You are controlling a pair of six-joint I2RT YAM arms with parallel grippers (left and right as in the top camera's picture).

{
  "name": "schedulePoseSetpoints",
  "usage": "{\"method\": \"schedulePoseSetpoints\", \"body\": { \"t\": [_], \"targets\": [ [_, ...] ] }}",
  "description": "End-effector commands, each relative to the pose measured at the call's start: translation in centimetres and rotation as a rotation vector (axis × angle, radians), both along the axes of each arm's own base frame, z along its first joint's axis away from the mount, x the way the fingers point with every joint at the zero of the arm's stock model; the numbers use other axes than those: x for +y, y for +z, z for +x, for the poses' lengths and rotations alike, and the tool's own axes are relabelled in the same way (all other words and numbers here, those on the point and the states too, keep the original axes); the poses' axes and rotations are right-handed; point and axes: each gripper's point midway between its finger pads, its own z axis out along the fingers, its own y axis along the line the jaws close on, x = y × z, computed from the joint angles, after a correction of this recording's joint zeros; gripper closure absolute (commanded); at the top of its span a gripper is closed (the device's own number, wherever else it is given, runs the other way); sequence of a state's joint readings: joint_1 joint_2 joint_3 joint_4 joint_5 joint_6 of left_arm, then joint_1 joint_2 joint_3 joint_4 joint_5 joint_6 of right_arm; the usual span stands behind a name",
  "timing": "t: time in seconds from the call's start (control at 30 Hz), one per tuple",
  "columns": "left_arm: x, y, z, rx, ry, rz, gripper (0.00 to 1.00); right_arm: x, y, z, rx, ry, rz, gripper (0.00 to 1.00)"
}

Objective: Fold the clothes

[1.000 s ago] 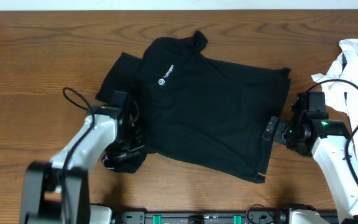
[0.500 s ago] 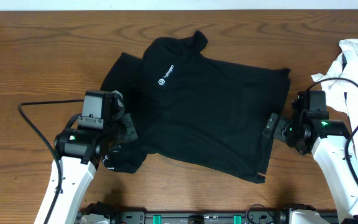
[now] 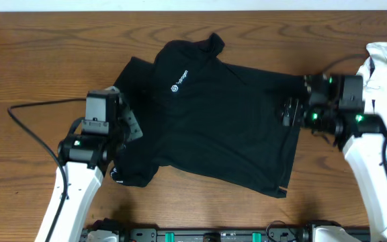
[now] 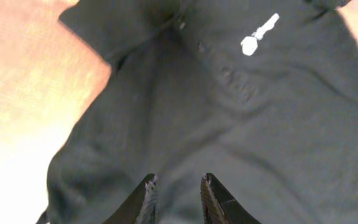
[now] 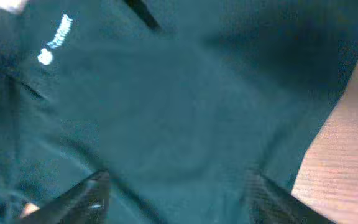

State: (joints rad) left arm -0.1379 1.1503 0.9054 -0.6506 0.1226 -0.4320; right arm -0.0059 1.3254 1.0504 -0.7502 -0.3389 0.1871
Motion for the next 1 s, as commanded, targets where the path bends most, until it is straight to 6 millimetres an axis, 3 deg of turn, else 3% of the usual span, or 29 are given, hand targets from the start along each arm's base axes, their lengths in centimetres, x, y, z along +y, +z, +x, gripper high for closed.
{"method": "schedulePoseSetpoints", "body": {
  "t": [0.0, 0.1, 0.2, 0.33, 0.43, 0.63, 0.87, 0.97],
  "targets": [
    [-1.5, 1.4, 2.2, -0.026, -0.092, -0.028, 0.79, 0.2, 3.1, 2.1, -0.059, 0.045, -0.079, 0.52],
    [-2.0, 1.4, 4.0, 0.016, -0.134, -0.021, 0.81, -0.3, 3.5, 3.4, -0.038, 0.027, -0.141, 0.81],
    [-2.3, 0.9, 5.8, 0.076, -0.171, 0.006, 0.9, -1.5, 2.3, 4.1, -0.007, -0.01, -0.213, 0.9],
    [-2.6, -0.8, 7.9, 0.162, -0.192, 0.023, 0.92, -2.8, -0.5, 4.5, 0.078, -0.051, -0.251, 0.99],
    [-2.7, -3.2, 9.0, 0.22, -0.193, 0.025, 0.92, -3.2, -2.9, 5.2, 0.128, -0.039, -0.261, 0.99],
    [-2.8, -7.6, 9.9, 0.301, -0.192, 0.028, 0.94, -3.1, -6.8, 9.1, 0.098, -0.022, -0.27, 0.99],
    [-2.9, -8.1, 10.9, 0.275, -0.19, 0.032, 0.94, -3.0, -13.6, 11.4, 0.143, -0.014, -0.265, 0.99],
    [-2.0, -8.1, 11.4, 0.258, -0.165, 0.084, 0.94, -3.1, -16.1, 12.4, 0.144, -0.015, -0.263, 0.99]
  ]
}}
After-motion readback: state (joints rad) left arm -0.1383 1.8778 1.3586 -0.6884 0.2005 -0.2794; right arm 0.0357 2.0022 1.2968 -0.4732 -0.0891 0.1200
